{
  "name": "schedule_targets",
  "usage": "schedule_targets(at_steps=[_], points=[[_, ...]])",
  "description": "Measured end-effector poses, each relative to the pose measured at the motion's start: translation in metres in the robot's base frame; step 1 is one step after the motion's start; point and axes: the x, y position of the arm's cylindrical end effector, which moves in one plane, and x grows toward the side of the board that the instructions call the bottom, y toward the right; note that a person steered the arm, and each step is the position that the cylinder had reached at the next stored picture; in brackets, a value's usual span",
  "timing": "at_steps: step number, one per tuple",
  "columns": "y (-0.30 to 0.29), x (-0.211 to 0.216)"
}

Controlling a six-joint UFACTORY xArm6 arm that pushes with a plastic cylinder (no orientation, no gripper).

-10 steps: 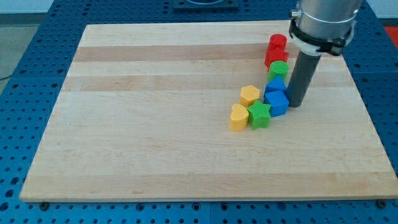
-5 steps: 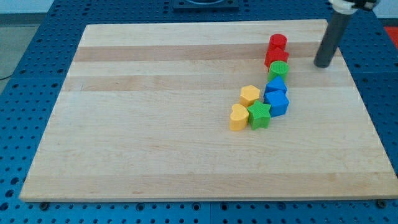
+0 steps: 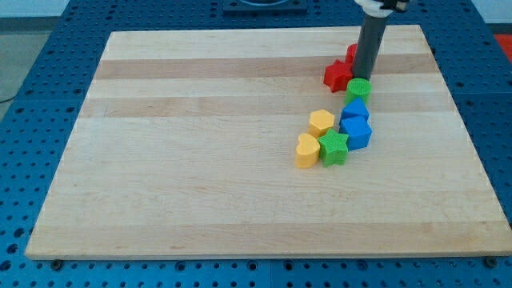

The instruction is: Keep the red star and green circle diagonally above the yellow hexagon

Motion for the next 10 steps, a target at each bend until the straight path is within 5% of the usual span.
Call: schedule_targets(at_steps=[3,5,10], points=[[0.037,-0.011],[0.043,0.024],[-0.020,0.028]])
